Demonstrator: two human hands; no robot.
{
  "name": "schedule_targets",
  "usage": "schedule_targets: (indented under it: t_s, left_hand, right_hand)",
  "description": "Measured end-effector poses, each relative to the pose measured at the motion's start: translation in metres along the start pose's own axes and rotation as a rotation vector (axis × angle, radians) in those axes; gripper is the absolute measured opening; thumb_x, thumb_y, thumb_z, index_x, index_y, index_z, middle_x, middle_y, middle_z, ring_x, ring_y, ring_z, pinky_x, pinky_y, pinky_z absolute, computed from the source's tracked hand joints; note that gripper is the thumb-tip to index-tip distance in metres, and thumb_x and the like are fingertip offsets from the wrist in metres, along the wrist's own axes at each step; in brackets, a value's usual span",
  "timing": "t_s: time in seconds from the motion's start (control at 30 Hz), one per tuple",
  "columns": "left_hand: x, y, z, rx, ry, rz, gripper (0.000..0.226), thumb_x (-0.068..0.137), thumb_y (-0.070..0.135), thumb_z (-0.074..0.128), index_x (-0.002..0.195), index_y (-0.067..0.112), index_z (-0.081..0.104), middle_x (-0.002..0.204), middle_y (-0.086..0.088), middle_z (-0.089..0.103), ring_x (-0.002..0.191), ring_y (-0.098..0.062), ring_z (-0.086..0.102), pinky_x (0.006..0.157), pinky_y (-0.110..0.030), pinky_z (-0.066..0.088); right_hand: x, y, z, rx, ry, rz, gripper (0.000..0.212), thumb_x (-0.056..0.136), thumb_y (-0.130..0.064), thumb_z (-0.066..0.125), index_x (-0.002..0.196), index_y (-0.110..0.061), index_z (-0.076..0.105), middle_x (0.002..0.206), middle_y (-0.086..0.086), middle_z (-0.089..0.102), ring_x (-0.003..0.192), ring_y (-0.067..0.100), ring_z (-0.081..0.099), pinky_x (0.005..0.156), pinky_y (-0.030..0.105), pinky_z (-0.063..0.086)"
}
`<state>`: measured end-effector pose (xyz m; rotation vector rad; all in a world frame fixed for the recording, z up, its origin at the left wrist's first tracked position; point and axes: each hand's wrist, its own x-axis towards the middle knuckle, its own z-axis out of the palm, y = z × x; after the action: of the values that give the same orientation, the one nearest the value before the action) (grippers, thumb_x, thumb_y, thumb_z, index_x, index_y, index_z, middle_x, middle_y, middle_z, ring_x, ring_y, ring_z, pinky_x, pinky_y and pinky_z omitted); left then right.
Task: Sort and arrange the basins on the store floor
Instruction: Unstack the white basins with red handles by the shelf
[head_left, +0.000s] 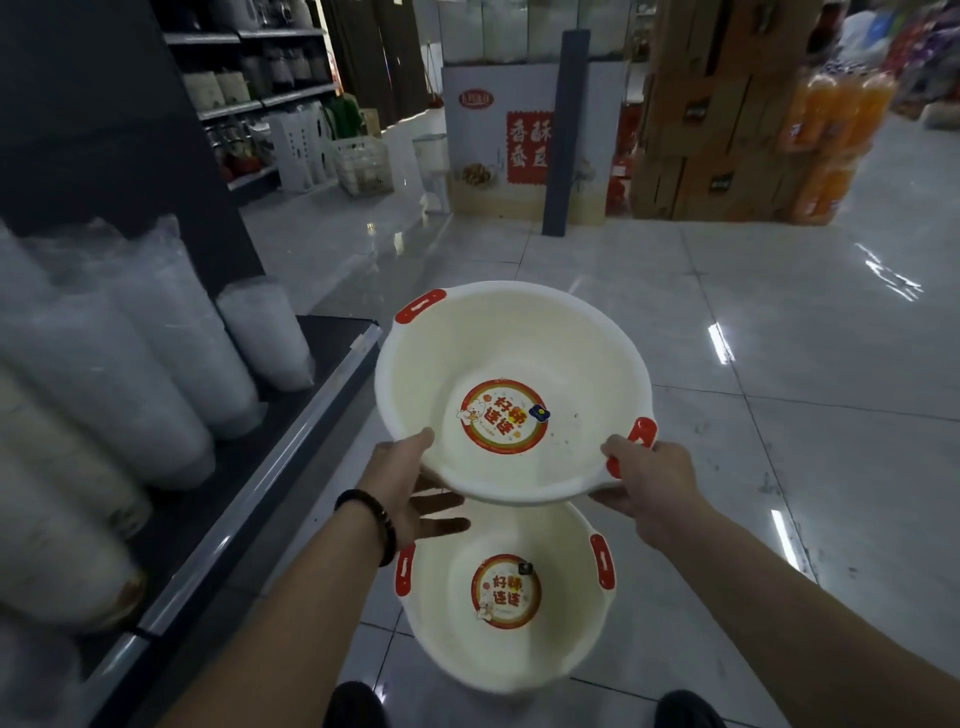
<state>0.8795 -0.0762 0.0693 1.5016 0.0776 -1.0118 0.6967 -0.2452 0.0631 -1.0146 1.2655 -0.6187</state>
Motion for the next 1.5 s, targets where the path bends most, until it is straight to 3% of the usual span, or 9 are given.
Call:
schedule_targets:
  t_s: [0.1, 0.23, 0.4, 0.5, 0.6, 0.77, 0.97, 1.13, 1.5]
  left_hand:
    - [0.001, 0.012, -0.018, 0.145, 0.077, 0.036, 0.045, 0.091, 0.05, 0.066, 0.124, 0.022, 0.054, 0.115, -0.014, 0.066, 0.104, -0.036, 0.066, 0.088, -0.058, 0.057]
    - [0.007, 0.023, -0.038, 0.22, 0.172, 0.18, 0.027, 0.095, 0.04, 0.066, 0.117, 0.03, 0.054, 0.11, -0.004, 0.069, 0.099, -0.03, 0.067, 0.09, -0.056, 0.057]
    - [0.026, 0.012, -0.059, 0.324, 0.387, 0.281, 0.04, 0.089, 0.029, 0.072, 0.124, 0.031, 0.054, 0.115, -0.004, 0.067, 0.1, -0.03, 0.067, 0.09, -0.055, 0.057]
    - [0.047, 0.001, -0.06, 0.533, 0.37, 0.201, 0.034, 0.091, 0.027, 0.071, 0.121, 0.024, 0.055, 0.114, -0.009, 0.064, 0.1, -0.034, 0.066, 0.083, -0.056, 0.06]
    - [0.077, -0.007, -0.061, 0.643, 0.347, 0.152, 0.043, 0.088, 0.032, 0.072, 0.125, 0.019, 0.055, 0.111, -0.011, 0.065, 0.094, -0.035, 0.068, 0.075, -0.057, 0.062]
    - [0.132, -0.048, -0.057, 0.802, 0.409, 0.074, 0.043, 0.093, 0.021, 0.066, 0.132, 0.007, 0.052, 0.106, -0.015, 0.063, 0.094, -0.033, 0.063, 0.086, -0.049, 0.059]
    - [0.186, -0.114, -0.061, 0.982, 0.437, -0.011, 0.037, 0.094, 0.018, 0.059, 0.128, 0.003, 0.054, 0.112, -0.015, 0.061, 0.09, -0.03, 0.057, 0.077, -0.037, 0.05]
    - [0.205, -0.153, -0.069, 1.035, 0.408, -0.089, 0.046, 0.097, 0.016, 0.058, 0.139, 0.004, 0.044, 0.126, -0.018, 0.057, 0.094, -0.027, 0.052, 0.08, -0.036, 0.047]
    - [0.221, -0.183, -0.077, 1.008, 0.352, -0.132, 0.045, 0.096, 0.021, 0.063, 0.135, 0.006, 0.046, 0.121, -0.018, 0.059, 0.094, -0.028, 0.054, 0.083, -0.041, 0.049]
  right_hand:
    - [0.006, -0.001, -0.011, -0.096, 0.019, -0.027, 0.024, 0.093, -0.007, 0.072, 0.113, -0.007, 0.058, 0.101, 0.012, 0.067, 0.079, 0.029, 0.069, 0.067, 0.05, 0.066]
    - [0.012, -0.003, -0.021, -0.284, -0.039, -0.125, 0.019, 0.091, -0.008, 0.071, 0.109, -0.008, 0.066, 0.102, 0.011, 0.073, 0.085, 0.028, 0.072, 0.069, 0.045, 0.065]
    - [0.015, 0.003, -0.028, -0.404, -0.062, -0.279, 0.057, 0.087, -0.015, 0.076, 0.139, -0.016, 0.052, 0.101, -0.003, 0.065, 0.085, 0.021, 0.069, 0.058, 0.036, 0.059]
    - [0.03, 0.009, -0.024, -0.53, -0.009, -0.336, 0.055, 0.088, -0.014, 0.075, 0.138, -0.016, 0.052, 0.107, 0.002, 0.063, 0.092, 0.027, 0.069, 0.07, 0.044, 0.063]
    - [0.052, 0.023, -0.015, -0.599, 0.007, -0.306, 0.047, 0.09, -0.017, 0.075, 0.133, -0.016, 0.058, 0.108, 0.004, 0.066, 0.096, 0.029, 0.069, 0.083, 0.051, 0.064]
    - [0.098, 0.073, -0.007, -0.694, 0.022, -0.149, 0.035, 0.084, -0.015, 0.077, 0.113, -0.011, 0.06, 0.104, 0.007, 0.065, 0.09, 0.026, 0.064, 0.074, 0.039, 0.058]
    - [0.145, 0.137, -0.006, -0.835, 0.042, -0.051, 0.034, 0.087, -0.014, 0.069, 0.12, -0.008, 0.059, 0.109, 0.01, 0.061, 0.091, 0.027, 0.056, 0.076, 0.033, 0.045]
    - [0.16, 0.183, -0.003, -0.912, 0.013, -0.006, 0.038, 0.092, -0.011, 0.066, 0.128, -0.009, 0.054, 0.11, 0.009, 0.061, 0.092, 0.027, 0.059, 0.075, 0.037, 0.05]
    - [0.164, 0.219, -0.008, -0.954, -0.055, -0.01, 0.044, 0.099, -0.024, 0.068, 0.14, -0.016, 0.053, 0.123, 0.008, 0.068, 0.098, 0.026, 0.065, 0.093, 0.046, 0.059]
